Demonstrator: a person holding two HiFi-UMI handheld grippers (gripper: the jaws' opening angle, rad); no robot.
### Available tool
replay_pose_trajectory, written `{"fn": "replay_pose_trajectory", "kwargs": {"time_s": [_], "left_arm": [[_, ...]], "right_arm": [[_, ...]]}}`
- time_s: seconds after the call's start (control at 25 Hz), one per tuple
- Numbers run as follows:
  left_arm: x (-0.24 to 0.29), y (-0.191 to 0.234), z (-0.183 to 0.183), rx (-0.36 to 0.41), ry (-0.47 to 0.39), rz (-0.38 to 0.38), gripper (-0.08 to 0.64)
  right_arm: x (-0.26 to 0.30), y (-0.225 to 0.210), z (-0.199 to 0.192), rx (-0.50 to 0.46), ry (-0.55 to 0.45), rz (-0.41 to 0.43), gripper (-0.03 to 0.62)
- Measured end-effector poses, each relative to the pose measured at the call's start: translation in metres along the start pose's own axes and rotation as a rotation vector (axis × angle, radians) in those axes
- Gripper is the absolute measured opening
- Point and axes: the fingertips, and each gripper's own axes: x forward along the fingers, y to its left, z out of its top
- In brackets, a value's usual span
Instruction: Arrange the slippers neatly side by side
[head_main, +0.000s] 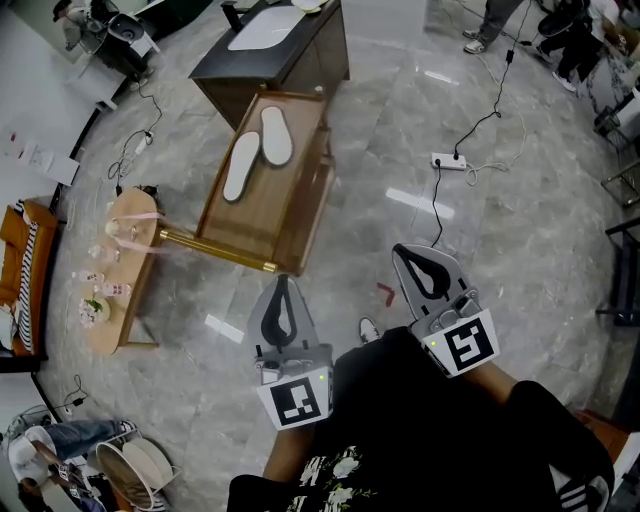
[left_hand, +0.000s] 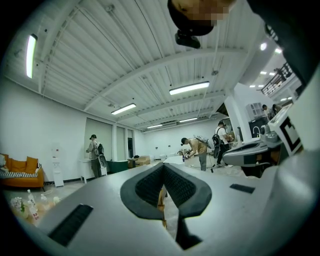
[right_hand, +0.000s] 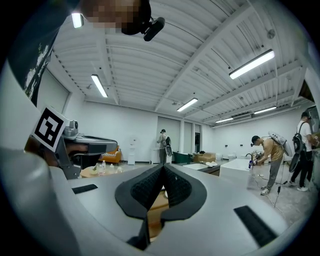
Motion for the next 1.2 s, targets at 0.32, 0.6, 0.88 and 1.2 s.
{"fn": "replay_pose_trajectory", "kwargs": {"time_s": [0.32, 0.6, 0.88, 1.2], "left_arm": [[-0.003, 0.0, -0.01, -0.013, 0.012, -0.014, 0.002], [-0.001, 0.016, -0.022, -0.022, 0.033, 0.022, 0.002], [0.011, 0.027, -0.028, -0.027, 0.051, 0.052, 0.002], [0.036, 0.034, -0.031, -0.03, 0.065, 0.074, 0.002]], "right_arm": [[-0.001, 0.004, -0.014, -0.004, 0.055, -0.021, -0.002], [0.015, 0.006, -0.024, 0.005, 0.065, -0.004, -0.002], [0.038, 0.002, -0.026, 0.01, 0.07, 0.024, -0.002], [0.064, -0.011, -0.032, 0.012, 0.093, 0.053, -0.003]]}}
